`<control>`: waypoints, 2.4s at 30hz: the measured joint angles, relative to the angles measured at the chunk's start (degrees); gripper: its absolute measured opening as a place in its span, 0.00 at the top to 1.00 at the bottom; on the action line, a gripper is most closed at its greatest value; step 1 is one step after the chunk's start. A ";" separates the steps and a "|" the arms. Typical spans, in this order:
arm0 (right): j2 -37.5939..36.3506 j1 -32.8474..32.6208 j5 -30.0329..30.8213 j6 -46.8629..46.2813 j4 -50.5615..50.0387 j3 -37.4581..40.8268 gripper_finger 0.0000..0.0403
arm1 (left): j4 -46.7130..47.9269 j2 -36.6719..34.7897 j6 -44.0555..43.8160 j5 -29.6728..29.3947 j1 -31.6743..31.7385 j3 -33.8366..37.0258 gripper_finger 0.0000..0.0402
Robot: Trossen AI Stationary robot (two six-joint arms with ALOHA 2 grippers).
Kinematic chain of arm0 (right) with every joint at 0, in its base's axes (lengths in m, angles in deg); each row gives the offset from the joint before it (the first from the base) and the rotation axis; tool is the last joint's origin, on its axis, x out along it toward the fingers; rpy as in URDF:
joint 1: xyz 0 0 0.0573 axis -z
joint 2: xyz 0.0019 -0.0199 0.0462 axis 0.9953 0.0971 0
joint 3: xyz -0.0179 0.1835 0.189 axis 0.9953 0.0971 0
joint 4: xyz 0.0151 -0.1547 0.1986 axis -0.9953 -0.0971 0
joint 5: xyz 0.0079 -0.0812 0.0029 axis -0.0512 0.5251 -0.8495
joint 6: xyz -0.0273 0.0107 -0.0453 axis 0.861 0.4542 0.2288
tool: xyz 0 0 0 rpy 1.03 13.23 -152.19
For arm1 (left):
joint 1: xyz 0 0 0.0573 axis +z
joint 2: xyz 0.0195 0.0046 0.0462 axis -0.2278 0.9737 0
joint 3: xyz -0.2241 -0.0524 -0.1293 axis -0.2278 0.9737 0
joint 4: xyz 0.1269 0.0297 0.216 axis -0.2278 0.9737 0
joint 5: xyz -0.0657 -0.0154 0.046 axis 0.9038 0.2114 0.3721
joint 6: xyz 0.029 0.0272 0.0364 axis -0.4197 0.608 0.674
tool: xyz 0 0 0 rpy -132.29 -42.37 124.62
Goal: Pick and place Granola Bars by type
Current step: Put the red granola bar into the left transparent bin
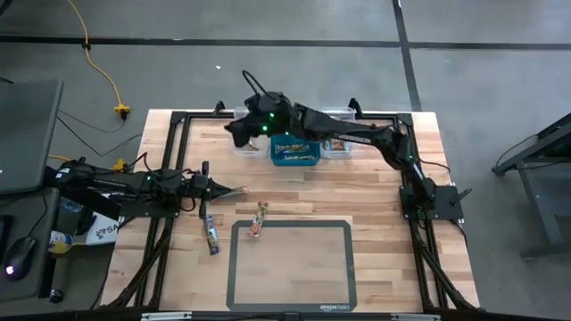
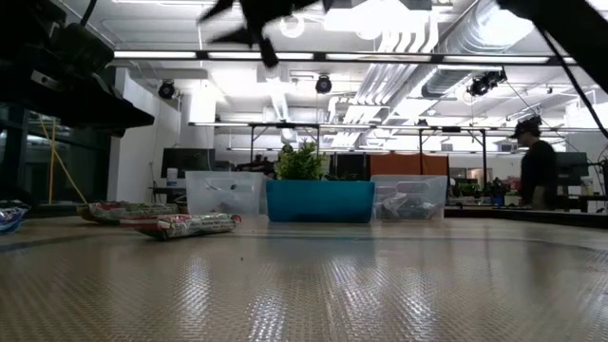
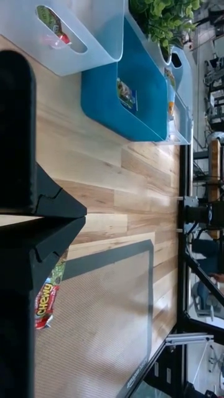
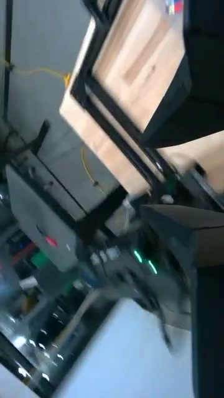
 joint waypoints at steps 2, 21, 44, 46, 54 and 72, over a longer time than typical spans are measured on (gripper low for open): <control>-2.22 -2.11 0.22 1.75 -1.09 0.02 0.66 | 0.02 0.00 0.00 0.00 -0.01 0.01 1.00; -20.64 -16.75 7.30 19.04 -23.13 0.00 0.88 | 0.07 0.02 0.02 0.03 -0.01 0.00 1.00; -47.87 -23.27 20.09 33.59 -46.17 0.44 1.00 | -0.20 0.02 0.02 -0.43 0.00 0.00 1.00; -51.22 -23.94 20.70 34.56 -45.41 3.35 1.00 | -0.22 0.02 0.02 -0.43 0.00 0.00 1.00; -75.32 -24.14 21.34 34.67 -25.76 36.17 1.00 | -0.26 0.00 0.00 -0.43 0.00 0.00 1.00; -123.01 -24.14 25.75 41.57 8.39 95.44 1.00 | -0.55 0.00 0.00 -3.30 0.00 0.00 1.00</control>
